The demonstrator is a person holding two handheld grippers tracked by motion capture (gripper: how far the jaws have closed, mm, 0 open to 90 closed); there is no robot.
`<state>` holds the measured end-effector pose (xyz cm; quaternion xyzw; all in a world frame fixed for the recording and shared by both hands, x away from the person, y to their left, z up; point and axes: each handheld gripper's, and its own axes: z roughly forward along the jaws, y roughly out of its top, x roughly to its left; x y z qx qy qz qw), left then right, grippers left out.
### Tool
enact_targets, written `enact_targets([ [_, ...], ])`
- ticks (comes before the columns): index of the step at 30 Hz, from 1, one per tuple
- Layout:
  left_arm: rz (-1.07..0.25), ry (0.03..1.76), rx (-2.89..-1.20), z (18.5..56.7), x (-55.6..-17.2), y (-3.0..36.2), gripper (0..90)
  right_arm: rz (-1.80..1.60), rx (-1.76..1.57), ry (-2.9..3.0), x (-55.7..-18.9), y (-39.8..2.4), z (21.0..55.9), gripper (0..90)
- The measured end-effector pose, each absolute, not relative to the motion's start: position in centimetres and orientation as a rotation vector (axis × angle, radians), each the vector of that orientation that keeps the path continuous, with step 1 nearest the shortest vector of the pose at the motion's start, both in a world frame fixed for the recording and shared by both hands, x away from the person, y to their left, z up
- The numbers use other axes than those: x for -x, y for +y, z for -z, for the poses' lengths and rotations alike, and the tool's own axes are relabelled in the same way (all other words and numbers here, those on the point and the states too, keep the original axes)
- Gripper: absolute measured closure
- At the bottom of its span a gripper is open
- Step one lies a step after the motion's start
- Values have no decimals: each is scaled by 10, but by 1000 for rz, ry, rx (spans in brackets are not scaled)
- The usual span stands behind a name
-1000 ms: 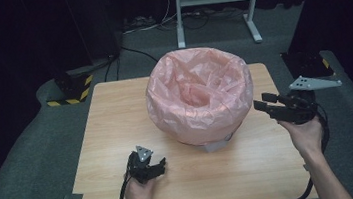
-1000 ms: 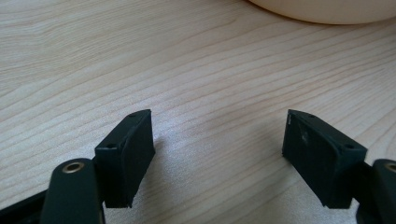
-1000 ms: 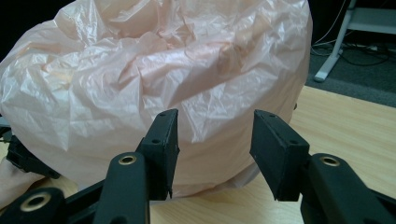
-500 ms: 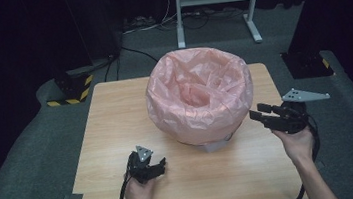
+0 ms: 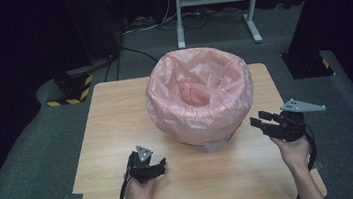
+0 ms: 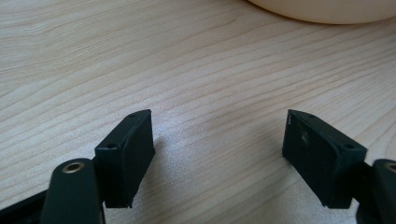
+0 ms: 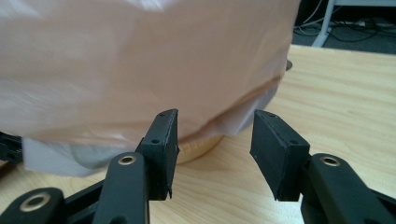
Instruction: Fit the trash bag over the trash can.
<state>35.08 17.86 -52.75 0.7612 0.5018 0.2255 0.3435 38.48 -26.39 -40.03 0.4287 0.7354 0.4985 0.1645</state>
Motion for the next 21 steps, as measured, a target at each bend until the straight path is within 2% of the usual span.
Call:
enact_targets([
  [21,-584,1305,-1977,527,-351,179,251,-1313,-1282,2109,-382,-265,447,511],
])
